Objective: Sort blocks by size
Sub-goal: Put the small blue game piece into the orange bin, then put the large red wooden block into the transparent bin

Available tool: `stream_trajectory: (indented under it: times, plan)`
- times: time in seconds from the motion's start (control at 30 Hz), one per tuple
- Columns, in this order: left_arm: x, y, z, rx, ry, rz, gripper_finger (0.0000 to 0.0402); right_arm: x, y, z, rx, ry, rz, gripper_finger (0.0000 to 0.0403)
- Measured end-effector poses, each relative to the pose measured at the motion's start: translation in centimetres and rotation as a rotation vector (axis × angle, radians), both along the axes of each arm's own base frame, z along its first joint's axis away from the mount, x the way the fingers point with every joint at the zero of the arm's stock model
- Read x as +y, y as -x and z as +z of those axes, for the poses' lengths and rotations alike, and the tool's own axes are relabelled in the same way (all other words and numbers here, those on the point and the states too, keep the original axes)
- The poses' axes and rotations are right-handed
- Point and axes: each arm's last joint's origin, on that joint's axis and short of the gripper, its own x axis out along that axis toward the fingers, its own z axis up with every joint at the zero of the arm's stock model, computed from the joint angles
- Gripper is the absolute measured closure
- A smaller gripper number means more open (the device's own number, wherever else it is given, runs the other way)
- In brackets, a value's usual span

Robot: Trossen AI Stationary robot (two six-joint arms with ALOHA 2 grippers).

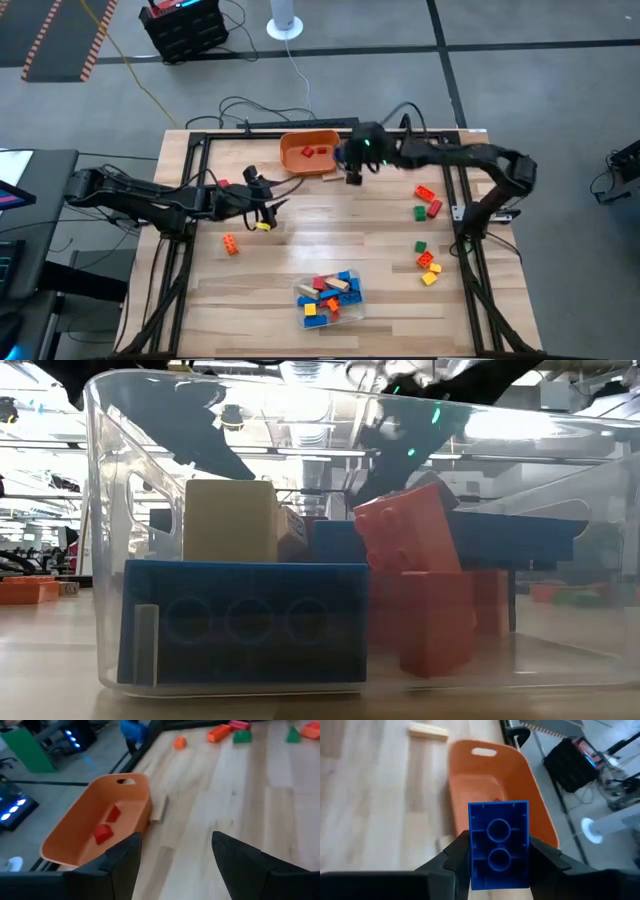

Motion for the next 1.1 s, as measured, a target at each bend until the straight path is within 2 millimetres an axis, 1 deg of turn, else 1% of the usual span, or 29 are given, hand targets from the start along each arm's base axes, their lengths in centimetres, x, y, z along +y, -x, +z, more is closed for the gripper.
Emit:
stream_trajectory:
  times: [0.1,0.17,0.23,0.37,0.43,0.5,0.57,0.67,0.73,0.83,0.9,0.97,1.0,1.1]
  plan:
    - [0.8,0.0,0.2,-0.018,-0.006,0.034,0.0166,-3.3,-1.6,-1.4,0.007,-0.074,-0.016,0.0233]
    - [1.2,0.0,0.3,-0.019,-0.018,0.048,0.0166,-5.0,-2.8,-2.4,0.048,-0.106,-0.037,0.0233]
    - [1.6,0.0,0.3,-0.014,-0.027,0.062,0.0166,-6.6,-4.1,-3.0,0.063,-0.124,-0.061,0.0230]
    - [2.1,0.2,0.1,-0.004,-0.007,0.083,0.0166,-8.6,-6.0,-4.3,0.113,-0.197,-0.111,0.0206]
    - [2.1,0.2,-0.1,0.012,0.015,0.071,0.0166,-9.0,-6.6,-4.9,0.168,-0.220,-0.109,0.0187]
    - [2.1,0.4,-0.5,0.043,0.032,0.074,0.0166,-9.1,-7.0,-4.9,0.220,-0.230,-0.094,0.0169]
    - [2.2,0.7,-1.0,0.086,0.057,0.095,0.0166,-9.0,-7.2,-4.1,0.248,-0.231,-0.078,0.0157]
    - [3.1,1.4,-1.7,0.133,0.132,0.189,0.0166,-8.5,-7.0,-2.0,0.255,-0.228,-0.068,0.0150]
    - [4.2,2.0,-2.2,0.152,0.191,0.283,0.0166,-8.0,-6.6,0.2,0.206,-0.219,-0.098,0.0150]
    - [5.8,2.9,-2.9,0.181,0.260,0.406,0.0166,-6.6,-5.6,4.1,0.105,-0.212,-0.148,0.0149]
    - [6.6,3.3,-3.4,0.208,0.292,0.466,0.0166,-5.2,-4.8,6.4,0.041,-0.205,-0.156,0.0149]
    - [7.3,3.3,-3.9,0.218,0.318,0.518,0.0166,-3.3,-4.1,8.2,-0.004,-0.206,-0.139,0.0148]
    - [7.5,3.2,-4.2,0.217,0.329,0.536,0.0166,-2.4,-3.7,8.8,-0.023,-0.202,-0.128,0.0148]
    - [7.8,2.6,-5.3,0.240,0.349,0.553,0.0166,0.5,-2.6,9.9,-0.058,-0.158,-0.130,0.0148]
